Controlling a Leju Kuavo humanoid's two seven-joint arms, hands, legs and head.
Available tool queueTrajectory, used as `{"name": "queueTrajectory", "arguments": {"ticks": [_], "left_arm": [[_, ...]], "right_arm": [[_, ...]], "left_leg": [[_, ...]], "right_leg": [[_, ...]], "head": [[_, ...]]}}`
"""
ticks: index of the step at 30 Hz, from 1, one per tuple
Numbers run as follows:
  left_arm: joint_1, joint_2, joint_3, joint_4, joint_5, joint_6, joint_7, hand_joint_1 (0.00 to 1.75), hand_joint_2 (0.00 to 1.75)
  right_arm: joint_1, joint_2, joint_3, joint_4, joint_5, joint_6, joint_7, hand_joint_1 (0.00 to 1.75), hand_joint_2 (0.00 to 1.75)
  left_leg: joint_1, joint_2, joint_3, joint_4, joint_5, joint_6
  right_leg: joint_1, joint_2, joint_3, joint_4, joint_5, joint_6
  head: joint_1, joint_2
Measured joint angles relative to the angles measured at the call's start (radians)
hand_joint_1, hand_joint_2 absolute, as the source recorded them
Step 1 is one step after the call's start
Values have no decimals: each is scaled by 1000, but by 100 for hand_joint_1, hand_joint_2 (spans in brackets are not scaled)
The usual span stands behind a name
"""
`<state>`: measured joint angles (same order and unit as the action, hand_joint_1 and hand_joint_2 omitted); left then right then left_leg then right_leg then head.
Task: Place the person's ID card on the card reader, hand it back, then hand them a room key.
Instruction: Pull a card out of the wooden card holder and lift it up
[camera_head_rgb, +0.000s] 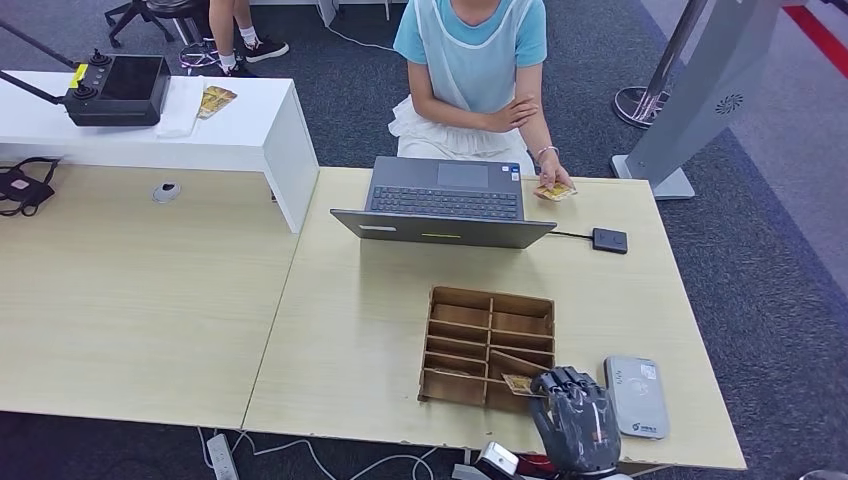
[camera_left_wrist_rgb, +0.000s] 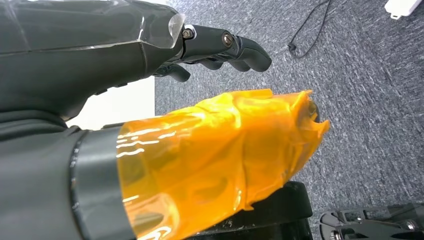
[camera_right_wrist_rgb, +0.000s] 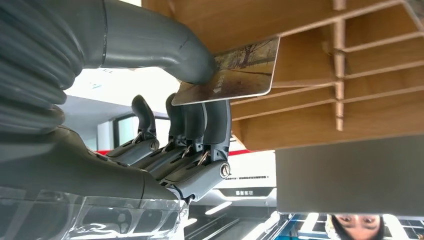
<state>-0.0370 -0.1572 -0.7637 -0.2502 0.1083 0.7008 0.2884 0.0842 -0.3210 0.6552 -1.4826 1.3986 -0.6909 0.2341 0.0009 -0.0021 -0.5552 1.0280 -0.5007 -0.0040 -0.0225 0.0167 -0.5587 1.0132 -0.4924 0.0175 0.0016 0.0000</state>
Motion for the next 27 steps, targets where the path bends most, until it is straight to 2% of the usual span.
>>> {"name": "queueTrajectory", "arguments": {"ticks": [12,23,27], "left_arm": [[1,0,11,0,0,0,-16,0,0],[2,0,17,0,0,0,-18,0,0],[2,0,19,0,0,0,-21,0,0]], "right_arm": [[58,94,-123,-80,-65,0,-206,143,175],[92,162,-208,-99,-168,0,-355,165,175],[104,181,-236,-109,-176,0,-398,167,175]], "left_leg": [[0,0,0,0,0,0],[0,0,0,0,0,0],[0,0,0,0,0,0]], "right_leg": [[0,0,0,0,0,0],[0,0,0,0,0,0],[0,0,0,0,0,0]], "head": [[0,0],[0,0],[0,0]]}}
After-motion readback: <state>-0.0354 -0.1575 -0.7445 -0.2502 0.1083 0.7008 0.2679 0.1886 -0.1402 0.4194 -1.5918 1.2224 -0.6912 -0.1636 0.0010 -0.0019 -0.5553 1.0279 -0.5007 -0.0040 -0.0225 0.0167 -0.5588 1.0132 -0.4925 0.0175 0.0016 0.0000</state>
